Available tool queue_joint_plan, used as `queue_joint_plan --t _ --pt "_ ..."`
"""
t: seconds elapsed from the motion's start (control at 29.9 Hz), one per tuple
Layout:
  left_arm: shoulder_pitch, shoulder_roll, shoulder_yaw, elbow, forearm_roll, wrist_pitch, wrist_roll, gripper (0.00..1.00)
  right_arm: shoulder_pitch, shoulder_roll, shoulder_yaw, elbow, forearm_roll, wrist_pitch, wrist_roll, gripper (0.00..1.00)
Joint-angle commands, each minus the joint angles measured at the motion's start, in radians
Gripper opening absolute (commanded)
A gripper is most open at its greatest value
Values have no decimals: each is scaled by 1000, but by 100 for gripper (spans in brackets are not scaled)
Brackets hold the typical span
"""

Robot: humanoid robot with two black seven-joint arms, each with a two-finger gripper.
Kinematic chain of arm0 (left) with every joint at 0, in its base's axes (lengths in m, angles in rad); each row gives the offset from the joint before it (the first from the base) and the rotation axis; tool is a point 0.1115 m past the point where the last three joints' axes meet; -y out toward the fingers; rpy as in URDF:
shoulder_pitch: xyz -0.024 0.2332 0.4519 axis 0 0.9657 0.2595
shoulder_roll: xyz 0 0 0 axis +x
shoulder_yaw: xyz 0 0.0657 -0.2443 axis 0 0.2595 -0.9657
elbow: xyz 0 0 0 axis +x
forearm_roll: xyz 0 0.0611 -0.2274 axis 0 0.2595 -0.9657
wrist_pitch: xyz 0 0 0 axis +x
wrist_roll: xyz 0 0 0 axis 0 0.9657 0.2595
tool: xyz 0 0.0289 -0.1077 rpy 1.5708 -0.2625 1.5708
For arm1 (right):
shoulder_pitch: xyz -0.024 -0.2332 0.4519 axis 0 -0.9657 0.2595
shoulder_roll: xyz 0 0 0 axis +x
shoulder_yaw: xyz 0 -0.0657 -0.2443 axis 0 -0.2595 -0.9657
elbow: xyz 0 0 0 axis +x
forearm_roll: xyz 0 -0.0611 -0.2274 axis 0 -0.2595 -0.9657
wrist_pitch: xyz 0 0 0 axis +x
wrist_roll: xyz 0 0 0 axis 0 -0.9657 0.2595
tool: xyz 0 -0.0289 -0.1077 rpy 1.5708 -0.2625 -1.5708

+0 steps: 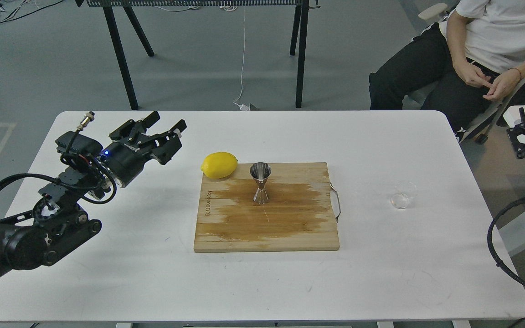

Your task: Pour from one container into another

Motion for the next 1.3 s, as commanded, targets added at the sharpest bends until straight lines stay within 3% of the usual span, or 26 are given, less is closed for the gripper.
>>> queue_joint_plan --t 0.0,0.13,0.23,0.33,0.47,0.57,0.67,0.77,0.94,1.07,1.14,1.27 --pt "-19 22 -67 2 -301 -110 -94 81 -3 -13 -1 6 1 0 -7 100" --pt "-72 68 -209 18 -624 -425 -94 82 -46 -19 -6 47 35 0 -41 100" --pt "-72 74 -295 61 -902 -676 -94 96 -125 -20 -4 159 126 0 -93 100" --pt "-71 76 -306 74 -1073 -796 -94 100 -198 -20 0 254 217 0 -110 100" --pt "-65 73 -308 98 -1211 -827 -94 100 -218 -17 -4 251 239 0 -139 100" --pt "-60 62 -309 155 -1340 -846 -50 100 -241 -16 -3 243 237 0 -184 100" --pt "-60 53 -309 196 -1487 -853 -2 100 -242 -19 -4 207 242 0 -251 100" --pt "-60 33 -308 212 -1541 -853 4 100 -247 -16 -6 208 262 0 -342 100" --pt "-52 11 -308 215 -1546 -852 1 100 -331 18 -15 271 303 0 -348 100" --pt "-51 2 -303 215 -1546 -850 1 100 -365 101 -12 291 329 -58 -348 100" --pt "-48 2 -303 213 -1546 -849 -1 100 -367 130 -15 294 329 -105 -348 100" --pt "-28 7 -299 213 -1544 -852 -1 100 -365 188 -6 326 332 -307 -347 100"
